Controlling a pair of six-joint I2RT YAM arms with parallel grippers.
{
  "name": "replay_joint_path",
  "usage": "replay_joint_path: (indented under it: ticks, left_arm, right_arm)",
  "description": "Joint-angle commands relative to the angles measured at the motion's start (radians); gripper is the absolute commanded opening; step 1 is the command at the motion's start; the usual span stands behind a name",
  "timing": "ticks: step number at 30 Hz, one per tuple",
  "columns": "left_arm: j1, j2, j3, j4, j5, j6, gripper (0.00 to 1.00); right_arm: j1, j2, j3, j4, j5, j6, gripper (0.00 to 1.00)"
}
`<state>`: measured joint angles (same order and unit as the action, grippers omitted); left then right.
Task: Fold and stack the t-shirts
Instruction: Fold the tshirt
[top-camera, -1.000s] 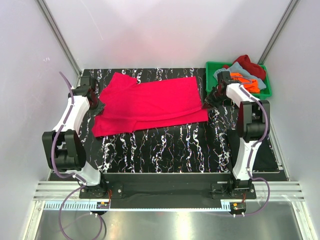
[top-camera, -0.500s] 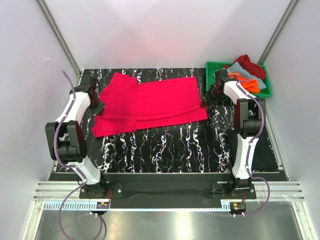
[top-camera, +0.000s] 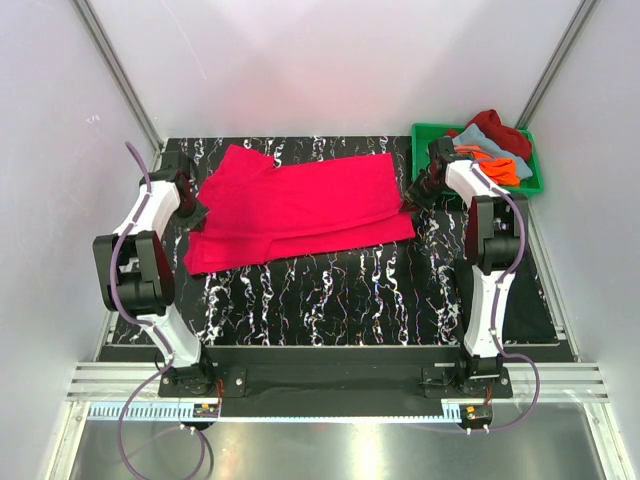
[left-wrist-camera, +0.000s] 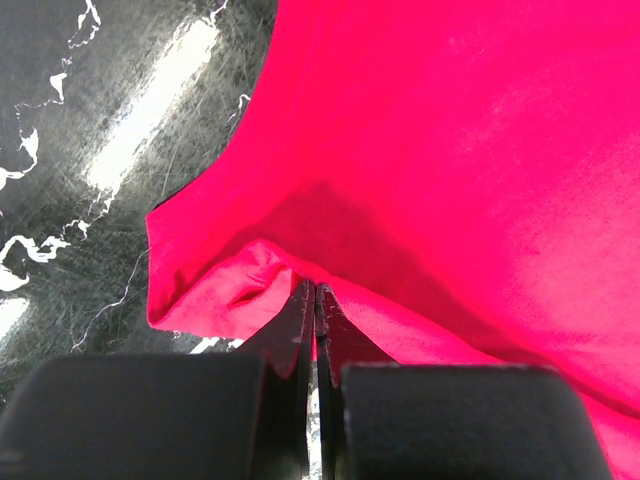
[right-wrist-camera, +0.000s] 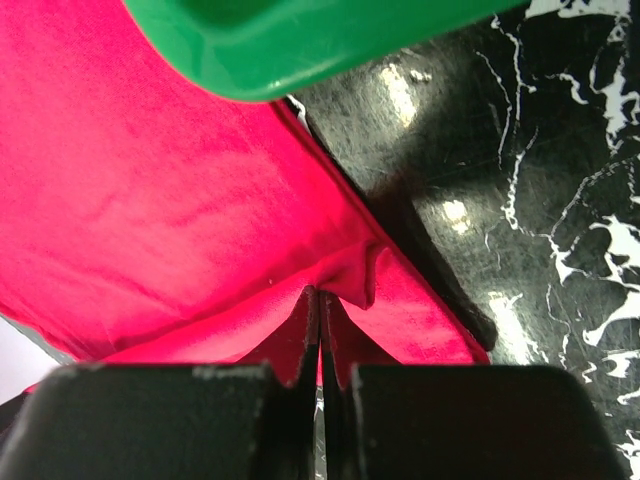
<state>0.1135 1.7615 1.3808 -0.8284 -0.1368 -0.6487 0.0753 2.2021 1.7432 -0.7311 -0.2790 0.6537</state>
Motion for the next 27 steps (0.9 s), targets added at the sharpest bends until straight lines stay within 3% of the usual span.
replay_joint_path:
  ticks: [1,27]
  left_arm:
    - [0.009,0.013,0.061,0.032,0.008,0.018,0.0]
    - [0.023,0.11,0.147,0.031,0.048,-0.031,0.0]
  right_arm:
    - [0.012,0.021,0.042,-0.01,0.017,0.009,0.0]
    - [0.012,0.087,0.139,-0.037,0.067,-0.016,0.0]
